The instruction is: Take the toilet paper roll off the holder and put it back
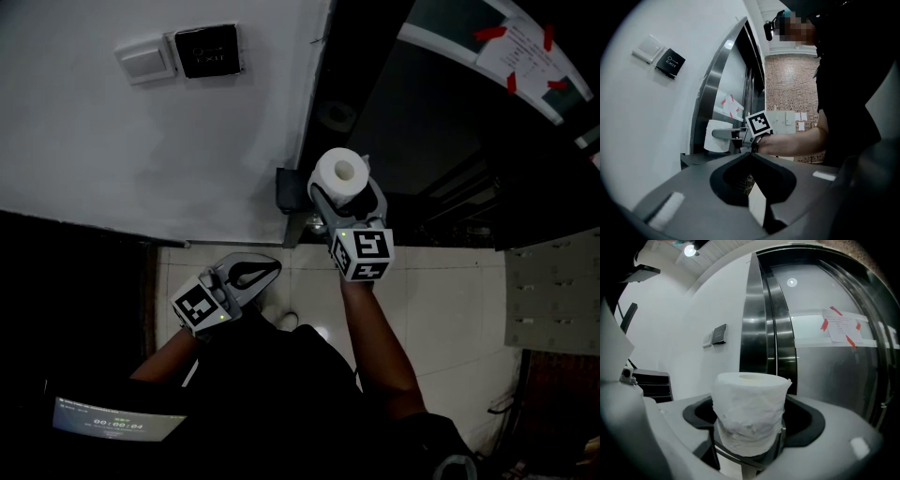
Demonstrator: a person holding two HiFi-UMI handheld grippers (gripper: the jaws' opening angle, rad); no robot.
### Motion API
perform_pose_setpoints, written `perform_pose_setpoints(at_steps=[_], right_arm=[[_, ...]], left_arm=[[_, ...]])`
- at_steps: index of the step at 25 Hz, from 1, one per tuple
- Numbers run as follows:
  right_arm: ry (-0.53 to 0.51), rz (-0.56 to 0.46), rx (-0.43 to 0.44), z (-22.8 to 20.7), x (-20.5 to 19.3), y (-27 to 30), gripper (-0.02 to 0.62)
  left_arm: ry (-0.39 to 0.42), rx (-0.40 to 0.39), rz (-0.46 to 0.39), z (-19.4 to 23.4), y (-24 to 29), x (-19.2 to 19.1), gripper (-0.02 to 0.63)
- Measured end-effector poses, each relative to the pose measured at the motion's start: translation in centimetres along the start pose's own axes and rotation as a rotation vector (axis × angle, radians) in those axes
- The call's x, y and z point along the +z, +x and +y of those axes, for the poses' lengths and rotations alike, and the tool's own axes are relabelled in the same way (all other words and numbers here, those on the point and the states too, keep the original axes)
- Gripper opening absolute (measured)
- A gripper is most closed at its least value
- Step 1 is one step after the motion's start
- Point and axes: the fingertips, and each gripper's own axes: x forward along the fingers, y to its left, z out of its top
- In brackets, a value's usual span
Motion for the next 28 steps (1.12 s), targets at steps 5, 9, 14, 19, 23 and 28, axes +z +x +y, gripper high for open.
perform_pose_setpoints(at_steps=[5, 9, 14, 19, 23, 28], right_arm=[[-0.008, 0.023, -0.039, -2.7, -0.4, -1.5, 0.414], [-0.025, 0.050, -0.083, -5.3, -1.2, -2.6, 0.414], [-0.014, 0.061, -0.145, -8.8, -1.7, -4.1, 0.414], [-0.009, 0.079, -0.181, -10.7, -2.9, -4.6, 0.414], [0.128, 0.065, -0.201, -12.0, -4.9, -4.7, 0.414], [0.559, -0.001, -0.242, -13.6, -9.2, -5.0, 0.414]], left_arm=[[0.004, -0.020, -0.001, -0.8, 0.7, 0.1, 0.002], [0.007, -0.034, -0.003, -1.3, 1.4, 0.2, 0.002], [0.003, -0.042, 0.001, -1.7, 1.8, 0.2, 0.002], [0.002, -0.041, 0.006, -1.9, 1.7, 0.0, 0.002], [0.002, -0.037, 0.012, -1.9, 1.5, -0.1, 0.002], [0.002, -0.027, 0.019, -1.8, 0.7, -0.2, 0.002]])
